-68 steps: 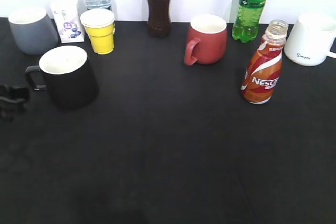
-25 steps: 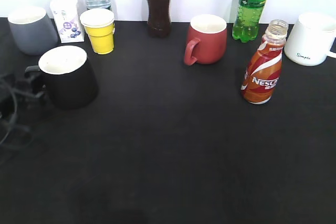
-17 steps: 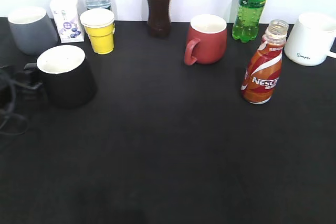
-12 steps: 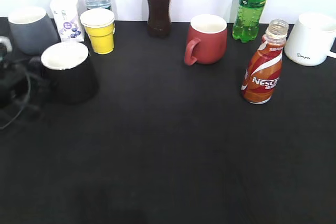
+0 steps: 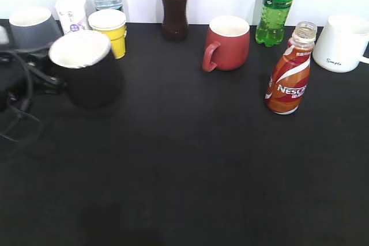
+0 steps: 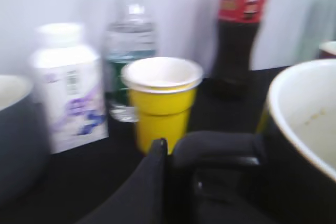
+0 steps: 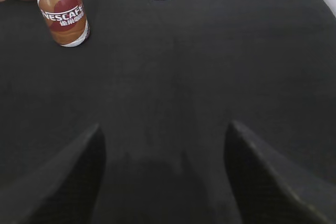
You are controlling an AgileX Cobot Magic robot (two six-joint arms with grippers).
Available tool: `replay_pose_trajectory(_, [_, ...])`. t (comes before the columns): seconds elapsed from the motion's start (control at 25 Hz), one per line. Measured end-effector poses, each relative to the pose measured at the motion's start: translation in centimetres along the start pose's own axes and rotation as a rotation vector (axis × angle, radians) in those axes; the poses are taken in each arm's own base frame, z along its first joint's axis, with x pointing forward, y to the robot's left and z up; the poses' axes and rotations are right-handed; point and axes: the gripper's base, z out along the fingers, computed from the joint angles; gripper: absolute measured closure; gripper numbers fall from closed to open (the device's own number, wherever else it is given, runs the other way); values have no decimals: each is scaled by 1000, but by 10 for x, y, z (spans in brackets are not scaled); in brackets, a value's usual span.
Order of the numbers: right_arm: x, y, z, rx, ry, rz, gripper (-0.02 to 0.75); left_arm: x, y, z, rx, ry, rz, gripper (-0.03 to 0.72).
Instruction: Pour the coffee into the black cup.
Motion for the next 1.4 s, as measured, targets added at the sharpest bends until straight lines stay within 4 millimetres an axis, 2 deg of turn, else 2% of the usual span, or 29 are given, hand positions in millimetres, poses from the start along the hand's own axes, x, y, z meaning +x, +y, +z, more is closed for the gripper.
replay_pose_trajectory(0.12, [0,0,0,0,0,0,183,0,-29,6,123,4,21,646])
replay_pose_trajectory(0.2, [0,0,0,0,0,0,183,-10,-46,23,184,1,49,645])
replay_pose_trajectory(0.28, [0,0,0,0,0,0,183,-20,-52,43,204,-10,75,644])
replay_pose_trajectory(0.36, [0,0,0,0,0,0,183,-16,-53,55,211,2,48,644])
replay_pose_trajectory(0.44, [0,1,0,-10,0,5,183,-7,-55,62,255,32,60,644])
replay_pose_trajectory(0.52, [-8,1,5,-10,18,-12,183,-7,-57,63,277,29,74,643])
replay_pose_trajectory(0.6, [-37,2,25,-17,-58,-26,183,-7,-57,63,283,30,67,643])
replay_pose_trajectory(0.68, [-63,5,55,-34,-117,-1,183,-8,-58,63,285,25,62,643])
replay_pose_trajectory(0.76, [-73,4,88,-28,-221,2,183,-9,-58,63,289,9,59,643])
replay_pose_trajectory(0.88, [-46,3,138,-9,-282,-21,183,-9,-58,63,289,8,59,643])
replay_pose_trajectory(1.04, [-28,9,185,-57,-275,-148,183,-9,-58,63,289,8,59,643])
replay_pose_trajectory(1.16, [-13,16,220,-152,-224,-51,183,-9,-58,63,287,8,58,643])
replay_pose_trajectory(1.28, [3,27,238,-273,-180,-122,178,-9,-58,63,286,8,57,643])
replay_pose_trajectory(1.36, [13,32,252,-334,-111,-100,88,-9,-58,63,286,8,57,643])
replay_pose_trajectory(1.4, [17,36,259,-373,-80,-117,71,-9,-58,63,285,8,56,643])
